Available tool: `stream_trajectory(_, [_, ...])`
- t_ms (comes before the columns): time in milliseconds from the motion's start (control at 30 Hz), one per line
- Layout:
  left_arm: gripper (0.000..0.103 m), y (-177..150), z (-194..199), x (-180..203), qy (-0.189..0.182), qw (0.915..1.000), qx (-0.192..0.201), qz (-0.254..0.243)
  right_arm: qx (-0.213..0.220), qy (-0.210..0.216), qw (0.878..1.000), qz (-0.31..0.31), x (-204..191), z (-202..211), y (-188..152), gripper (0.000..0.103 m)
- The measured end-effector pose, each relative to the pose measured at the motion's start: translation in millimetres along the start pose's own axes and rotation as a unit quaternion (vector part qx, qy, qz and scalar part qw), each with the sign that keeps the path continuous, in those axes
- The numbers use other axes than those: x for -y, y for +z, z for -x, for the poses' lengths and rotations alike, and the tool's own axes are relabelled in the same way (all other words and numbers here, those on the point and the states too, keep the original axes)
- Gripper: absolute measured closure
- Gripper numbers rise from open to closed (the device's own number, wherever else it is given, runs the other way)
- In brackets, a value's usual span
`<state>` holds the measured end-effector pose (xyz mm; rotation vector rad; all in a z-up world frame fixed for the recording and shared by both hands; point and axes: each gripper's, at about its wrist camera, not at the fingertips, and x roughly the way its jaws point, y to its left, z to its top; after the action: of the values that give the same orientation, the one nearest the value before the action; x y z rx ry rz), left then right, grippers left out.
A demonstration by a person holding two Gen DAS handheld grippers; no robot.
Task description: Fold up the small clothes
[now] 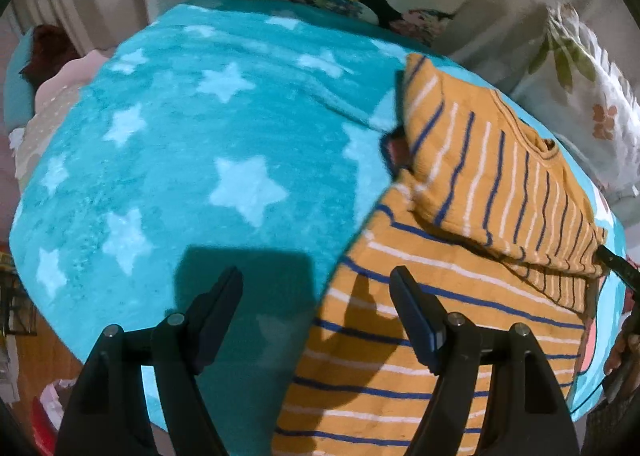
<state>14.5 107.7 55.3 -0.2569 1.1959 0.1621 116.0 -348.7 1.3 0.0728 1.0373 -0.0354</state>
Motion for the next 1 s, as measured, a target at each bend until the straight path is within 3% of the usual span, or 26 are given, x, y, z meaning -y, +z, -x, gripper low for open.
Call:
stream_trajectory(100, [0.028, -4.8, -3.0, -4.1, -0.010, 0.9999, -0.009, 0.001, 0.003, 0.050, 0.997, -0.062, 15.7, 13.0, 0.7, 0.070])
stream_trajectory(267, [0.028, -20.9, -17.7, -9.1, -0.005, 0.9993, -0.036, -0.003, 0.032, 0.079, 0.989, -0.122, 35.9, 38.1, -18.3, 0.056])
stream_trajectory(367, [0.028, -29.8, -25.8, -12.1, -0.009, 0.9986, -0.051, -0.004, 0.021, 0.085, 0.983, -0.162, 56.6, 37.7, -39.8, 0.055])
stream_trajectory(500, [0.028, -34.0, -26.2, -7.8, -0.016, 0.9985, -0.043, -0.031, -0.004, 0.097, 0.972, -0.214, 85.8, 26.0, -77.4, 0.055])
stream_trajectory(567, [0.028, -34.0, -25.9, -6.7, -0.029, 0.9979, -0.041, -0.041, -0.028, 0.120, 0.961, -0.246, 98.1, 15.8, -101.3, 0.055])
stream_trajectory(633, [0.028, -32.3, -25.0, -5.8, -0.045, 0.9972, -0.040, -0.043, -0.012, 0.154, 0.950, -0.272, 104.0, 21.7, -118.1, 0.054])
stream_trajectory(833, [0.029, -29.2, -25.8, -1.2, -0.135, 0.9878, -0.051, -0.058, -0.050, 0.290, 0.897, -0.329, 89.8, 17.7, -159.8, 0.054])
stream_trajectory(1000, [0.033, -44.3, -23.3, 2.0, -0.184, 0.9781, -0.056, -0.078, -0.063, 0.325, 0.884, -0.329, 49.7, 26.9, -196.8, 0.054])
